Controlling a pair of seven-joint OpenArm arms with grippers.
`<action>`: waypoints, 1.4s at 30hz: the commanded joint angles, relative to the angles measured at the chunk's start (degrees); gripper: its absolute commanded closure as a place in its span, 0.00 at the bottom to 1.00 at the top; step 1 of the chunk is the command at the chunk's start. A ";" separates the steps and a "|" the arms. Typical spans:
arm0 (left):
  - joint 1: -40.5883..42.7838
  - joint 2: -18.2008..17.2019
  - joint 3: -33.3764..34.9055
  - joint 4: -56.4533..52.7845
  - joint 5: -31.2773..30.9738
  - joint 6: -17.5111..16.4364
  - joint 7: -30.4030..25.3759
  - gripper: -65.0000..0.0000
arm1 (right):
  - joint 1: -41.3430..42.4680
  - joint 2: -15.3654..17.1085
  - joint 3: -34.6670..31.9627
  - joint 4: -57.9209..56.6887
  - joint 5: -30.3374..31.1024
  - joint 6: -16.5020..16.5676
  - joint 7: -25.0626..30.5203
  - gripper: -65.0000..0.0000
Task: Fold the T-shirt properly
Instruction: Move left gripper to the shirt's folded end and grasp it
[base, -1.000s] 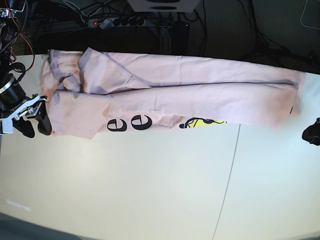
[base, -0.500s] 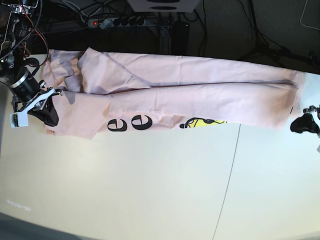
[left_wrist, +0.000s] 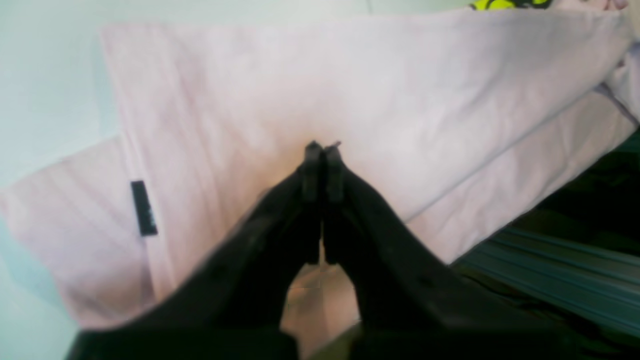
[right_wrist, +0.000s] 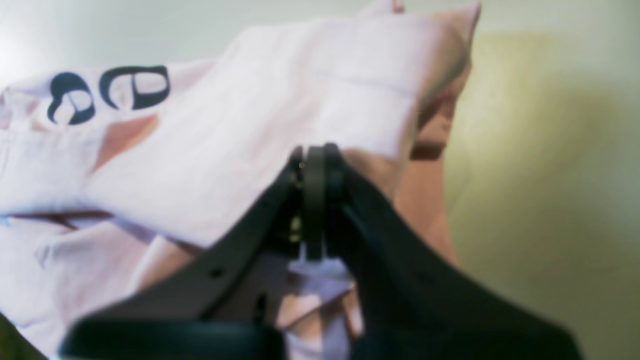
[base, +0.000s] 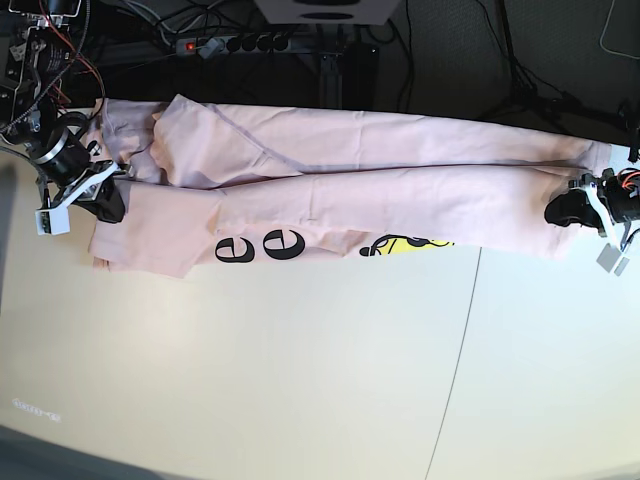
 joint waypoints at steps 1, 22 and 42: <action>-0.57 -1.16 -0.74 0.44 -0.11 -0.95 -1.62 1.00 | 0.46 0.96 0.35 0.04 0.52 4.24 1.25 1.00; -0.35 5.57 -0.74 -6.27 14.86 -0.95 -11.61 1.00 | 1.99 0.96 0.35 -10.45 -3.58 4.22 4.72 1.00; -12.09 8.04 -0.52 -16.98 21.79 -0.95 -15.47 1.00 | 14.91 1.60 -2.29 -21.90 -6.62 4.22 5.49 1.00</action>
